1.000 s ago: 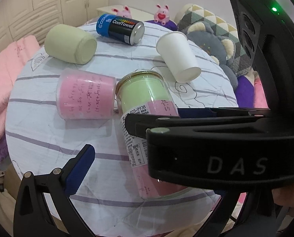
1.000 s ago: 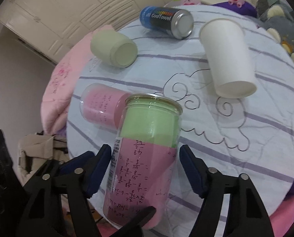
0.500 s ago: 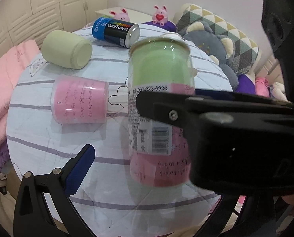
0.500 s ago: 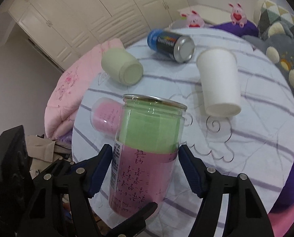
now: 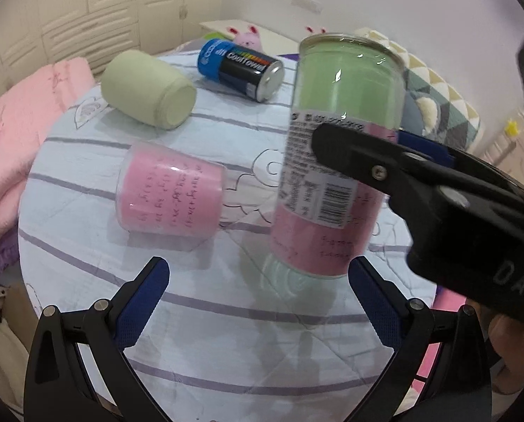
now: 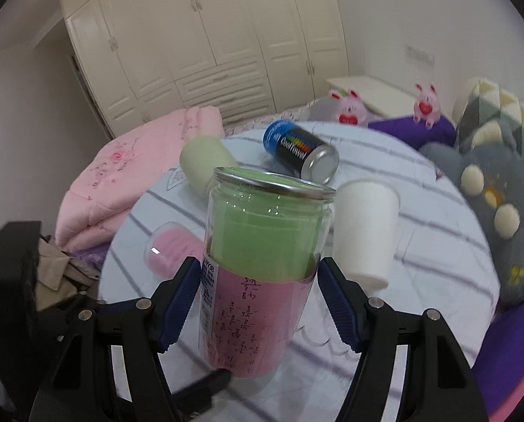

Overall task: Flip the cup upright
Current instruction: 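Rotate the held canister upright with the right tool, open end up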

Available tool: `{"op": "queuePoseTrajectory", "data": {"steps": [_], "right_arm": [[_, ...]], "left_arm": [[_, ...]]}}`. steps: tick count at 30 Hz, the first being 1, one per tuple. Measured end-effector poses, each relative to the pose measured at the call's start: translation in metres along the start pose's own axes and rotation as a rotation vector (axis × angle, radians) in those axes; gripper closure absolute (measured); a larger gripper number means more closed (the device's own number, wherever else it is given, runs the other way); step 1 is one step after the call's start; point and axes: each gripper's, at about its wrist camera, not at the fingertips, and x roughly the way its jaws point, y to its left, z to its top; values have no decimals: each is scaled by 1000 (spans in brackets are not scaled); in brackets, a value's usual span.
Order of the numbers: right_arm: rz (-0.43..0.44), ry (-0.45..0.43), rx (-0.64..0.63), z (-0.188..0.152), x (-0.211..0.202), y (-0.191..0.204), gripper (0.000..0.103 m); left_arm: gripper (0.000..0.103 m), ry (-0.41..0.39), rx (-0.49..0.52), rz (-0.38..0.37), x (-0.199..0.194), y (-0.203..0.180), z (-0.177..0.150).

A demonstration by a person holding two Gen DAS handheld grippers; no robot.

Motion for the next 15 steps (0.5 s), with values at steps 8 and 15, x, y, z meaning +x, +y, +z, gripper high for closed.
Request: {"op": "queuePoseTrajectory", "data": {"steps": [8, 15], "right_arm": [[-12, -46, -63, -5, 5, 4, 33], [-38, -79, -123, -19, 3, 12, 33]], "left_arm": [[0, 24, -25, 32, 11, 2, 0], [0, 33, -24, 49, 19, 3, -4]]}}
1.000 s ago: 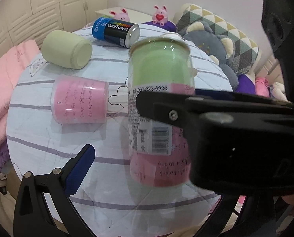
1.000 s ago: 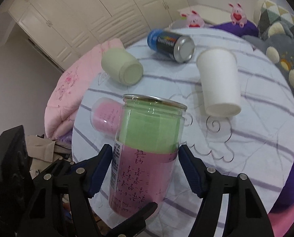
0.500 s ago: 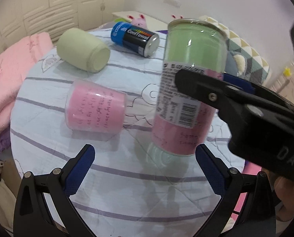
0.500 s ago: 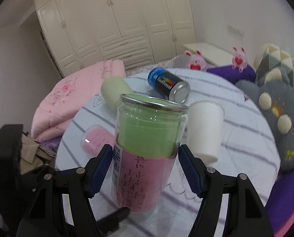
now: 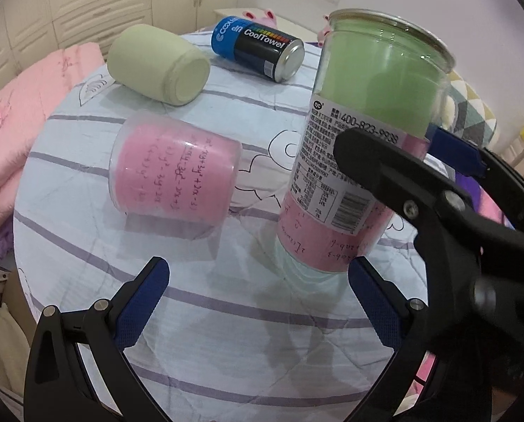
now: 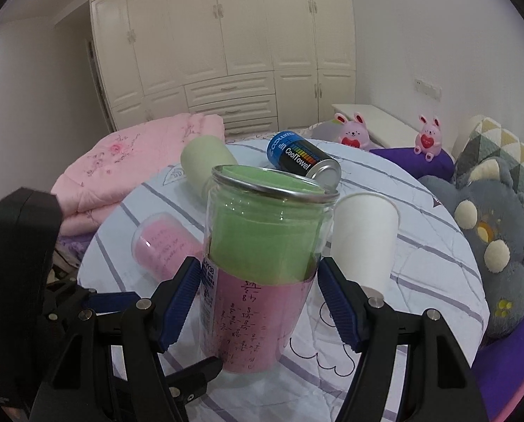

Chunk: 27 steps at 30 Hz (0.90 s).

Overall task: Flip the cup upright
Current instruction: 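Rotate the held canister upright with the right tool, open end up, then lower the upright canister onto the tablecloth and open the right tool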

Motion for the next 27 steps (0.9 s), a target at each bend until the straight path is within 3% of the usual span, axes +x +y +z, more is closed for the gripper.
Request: {"op": "queuePoseTrajectory", "data": {"steps": [11, 20, 23, 27], "right_arm": [[-15, -24, -24, -13, -14, 15, 33], [4, -12, -21, -18, -17, 21, 32], [1, 3, -5, -17, -22, 22, 23], [-6, -8, -5, -16, -36, 23, 23]], "left_arm": [[0, -95, 81, 40, -8, -10, -11], [0, -116, 92, 63, -21, -7, -22], [0, -141, 101, 60, -31, -10, -24], [0, -186, 114, 58, -46, -15, -26]]}}
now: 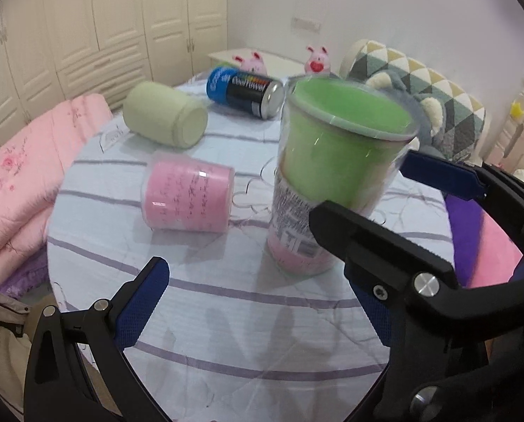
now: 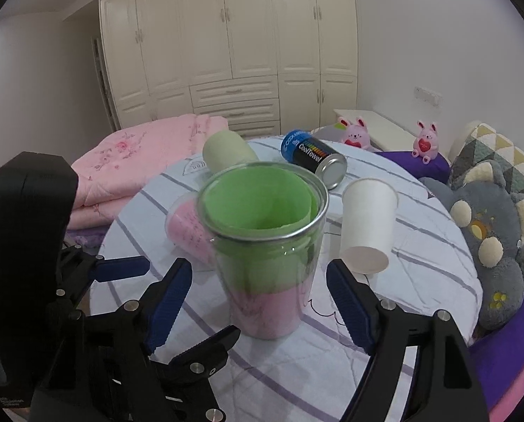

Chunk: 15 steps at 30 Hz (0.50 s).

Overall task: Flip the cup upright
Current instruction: 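Lower the upright canister onto the tablecloth and open the right tool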

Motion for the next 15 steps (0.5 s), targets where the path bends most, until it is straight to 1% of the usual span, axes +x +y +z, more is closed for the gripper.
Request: {"op": "queuePoseTrajectory", "data": {"steps": [2, 5, 15], "right_arm": [[-8, 7, 0, 2, -7, 2, 23], [7, 4, 11, 3, -19, 3, 23], [11, -1, 50, 6, -50, 3, 23]], "left_arm": [[0, -19, 4, -10, -8, -2, 1], [0, -57, 14, -13, -23, -6, 1], [0, -127, 32, -10, -61, -20, 4]]}}
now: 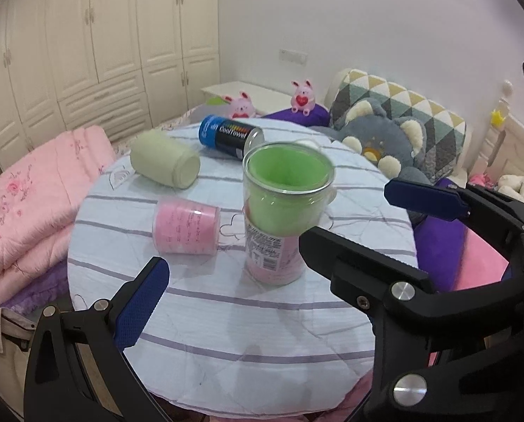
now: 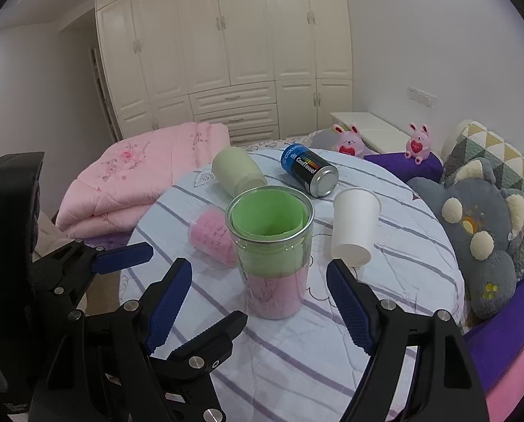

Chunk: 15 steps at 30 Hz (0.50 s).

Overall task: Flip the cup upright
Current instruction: 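Lower the upright canister onto the tablecloth and open the right tool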

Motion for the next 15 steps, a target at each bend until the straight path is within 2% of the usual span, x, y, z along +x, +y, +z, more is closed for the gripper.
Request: {"op": "queuePoseTrajectory", "data": {"steps": [9, 15], "right_arm": [[-5, -20, 51, 9, -33, -13, 22], [-10, -8, 95, 22, -45, -33, 19]], "left_arm": [[0, -66, 24, 27, -32, -19, 17], [0, -60, 27, 45, -38, -32, 35]]}}
